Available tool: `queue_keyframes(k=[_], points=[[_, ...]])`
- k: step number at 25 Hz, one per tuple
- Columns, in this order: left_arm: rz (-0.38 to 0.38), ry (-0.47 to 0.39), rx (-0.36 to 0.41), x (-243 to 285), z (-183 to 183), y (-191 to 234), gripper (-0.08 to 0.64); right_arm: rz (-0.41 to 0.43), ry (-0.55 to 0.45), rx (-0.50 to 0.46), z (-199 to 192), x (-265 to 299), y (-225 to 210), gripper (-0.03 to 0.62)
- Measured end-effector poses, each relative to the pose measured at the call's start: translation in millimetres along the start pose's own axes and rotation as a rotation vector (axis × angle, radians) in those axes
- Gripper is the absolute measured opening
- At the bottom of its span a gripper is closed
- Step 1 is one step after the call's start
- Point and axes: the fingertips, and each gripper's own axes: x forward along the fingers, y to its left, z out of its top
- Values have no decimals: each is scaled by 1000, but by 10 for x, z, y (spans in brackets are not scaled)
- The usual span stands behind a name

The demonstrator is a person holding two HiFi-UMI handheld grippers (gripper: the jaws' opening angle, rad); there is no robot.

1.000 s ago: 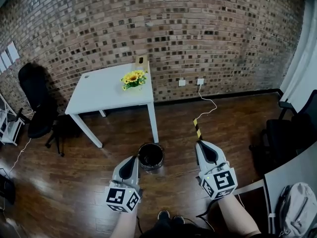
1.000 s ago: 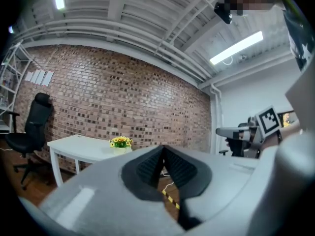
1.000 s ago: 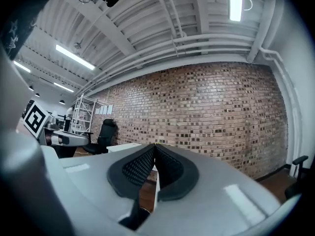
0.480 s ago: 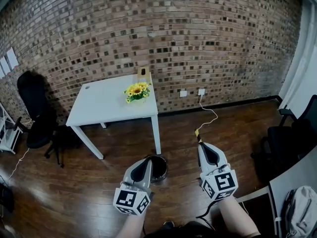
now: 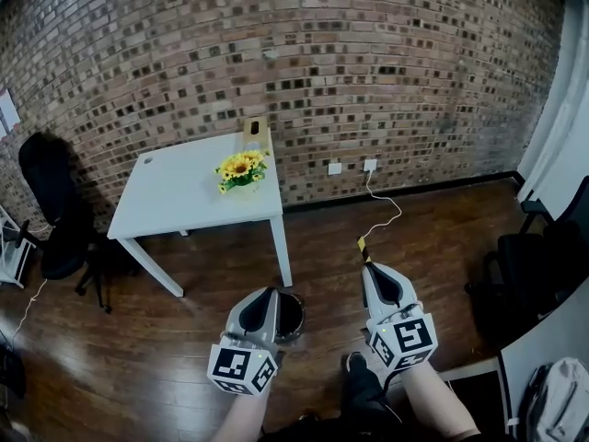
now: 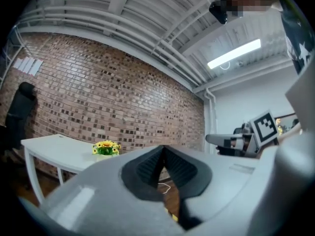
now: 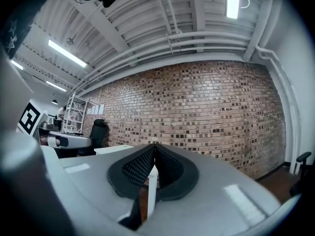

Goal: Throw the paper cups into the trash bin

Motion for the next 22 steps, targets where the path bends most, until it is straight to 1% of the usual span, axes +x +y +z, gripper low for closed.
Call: queue_keyframes(k=[6, 12, 16, 19, 22], points=[[74, -8, 41, 802, 24, 183, 5, 65, -17, 22, -73, 703, -594, 8], [124, -11, 70, 1591, 59, 286, 5, 100, -25, 30, -87, 1245, -1281, 8], [141, -2, 92, 2052, 12, 297, 5, 129, -17, 24, -147, 1449, -1652, 8], [140, 2, 120, 2349, 21, 278, 5, 151, -26, 8, -154, 1572, -1890, 8], [133, 12, 131, 2522, 21, 268, 5, 133, -26, 26, -188, 1675, -2106, 8]])
